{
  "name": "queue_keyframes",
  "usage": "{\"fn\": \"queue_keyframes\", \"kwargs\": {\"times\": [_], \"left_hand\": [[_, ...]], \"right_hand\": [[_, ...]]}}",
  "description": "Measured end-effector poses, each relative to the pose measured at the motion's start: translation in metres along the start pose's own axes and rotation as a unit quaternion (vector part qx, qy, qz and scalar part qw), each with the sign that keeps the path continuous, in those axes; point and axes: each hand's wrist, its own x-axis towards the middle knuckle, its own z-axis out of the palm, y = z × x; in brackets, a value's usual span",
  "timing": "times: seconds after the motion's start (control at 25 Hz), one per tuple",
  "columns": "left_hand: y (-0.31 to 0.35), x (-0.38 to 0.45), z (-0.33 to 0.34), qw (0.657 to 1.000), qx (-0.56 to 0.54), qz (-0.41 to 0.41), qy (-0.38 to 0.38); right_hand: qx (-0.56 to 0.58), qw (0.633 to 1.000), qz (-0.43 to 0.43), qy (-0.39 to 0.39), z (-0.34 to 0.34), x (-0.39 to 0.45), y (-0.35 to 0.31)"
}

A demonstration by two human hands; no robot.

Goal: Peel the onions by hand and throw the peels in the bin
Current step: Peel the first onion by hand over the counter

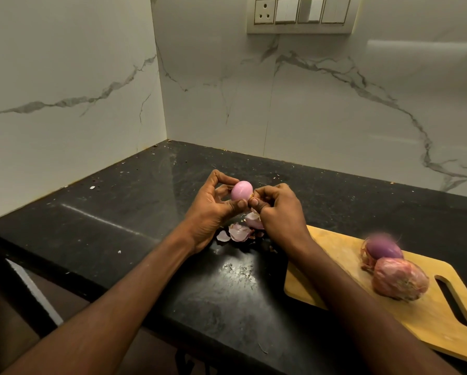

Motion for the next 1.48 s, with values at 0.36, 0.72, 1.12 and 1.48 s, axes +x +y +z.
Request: {"fn": "queue_keyframes", "kwargs": {"times": [0.36,0.72,1.12,1.48], "left_hand": [[-0.002,0.006,-0.003,0.998,-0.064,-0.002,0.003],[0.001,0.004,-0.001,0.996,-0.089,-0.023,-0.008],[-0.002,0.003,-0.003,0.999,-0.031,-0.010,-0.037],[-0.001,0.001,0.002,1.000,-0.013,0.016,0.003]], "right_hand": [[0.011,0.996,-0.066,0.055,-0.004,0.002,0.008],[0.056,0.993,-0.098,0.045,-0.007,-0.001,0.001],[0.057,0.994,-0.084,0.036,-0.013,0.001,-0.003],[0.084,0.995,-0.025,0.039,-0.002,-0.004,-0.012]]}}
